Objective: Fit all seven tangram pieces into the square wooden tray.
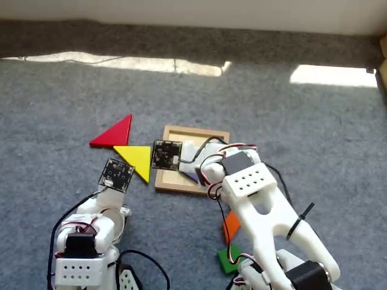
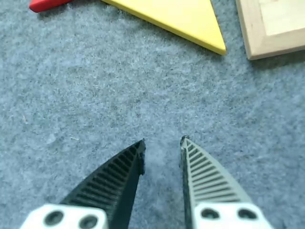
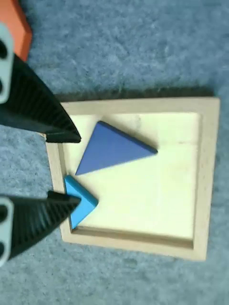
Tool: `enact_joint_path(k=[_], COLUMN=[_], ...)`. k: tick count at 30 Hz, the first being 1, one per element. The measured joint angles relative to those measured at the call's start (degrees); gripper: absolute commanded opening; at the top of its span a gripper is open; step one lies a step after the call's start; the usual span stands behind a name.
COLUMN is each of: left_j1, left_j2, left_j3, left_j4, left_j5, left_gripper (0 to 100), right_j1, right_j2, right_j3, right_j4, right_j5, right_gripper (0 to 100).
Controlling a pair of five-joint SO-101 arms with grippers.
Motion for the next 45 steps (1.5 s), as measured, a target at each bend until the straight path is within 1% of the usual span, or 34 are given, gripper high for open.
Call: enact_joint_path(k=[3,7,9,11,15,18,22,27,34,36,39,45], left_j1=[0.00,0.00,0.00,0.00,0.00,0.00,0.00,0.00,0.00,0.00,0.00,0.00], left_j2=[0.00,0.00,0.00,0.00,0.00,0.00,0.00,0.00,0.00,0.00,0.00,0.00], left_j3=[0.00,0.00,0.00,0.00,0.00,0.00,0.00,0.00,0.00,0.00,0.00,0.00], left_j4=[0.00,0.00,0.00,0.00,0.00,0.00,0.00,0.00,0.00,0.00,0.00,0.00], left_j5=[0.00,0.00,0.00,0.00,0.00,0.00,0.00,0.00,0.00,0.00,0.00,0.00], left_gripper=[13,13,13,13,13,13,13,13,13,13,13,13], right_j1=[0.00,0.00,0.00,-0.18,-1.85,-2.11,-2.55,-2.64,-3.08,-3.08,-2.37,0.79], right_j2=[0.00,0.53,2.90,7.12,16.88,20.40,21.45,21.45,21.45,21.36,21.10,20.22], right_j3=[-0.79,-0.97,-1.05,-1.05,-2.20,-4.84,-6.15,-6.15,-4.92,-3.43,-2.02,0.35], right_j4=[-4.75,-11.43,-13.01,-13.45,-13.98,-13.98,-13.98,-13.98,-13.98,-14.33,-14.51,-14.07], right_j5=[-11.52,-25.76,-30.68,-33.05,-34.02,-34.20,-34.73,-40.09,-40.44,-38.68,-33.58,-26.90], right_gripper=[0.7,0.5,0.5,0.5,0.5,0.5,0.5,0.5,0.5,0.5,0.5,0.5])
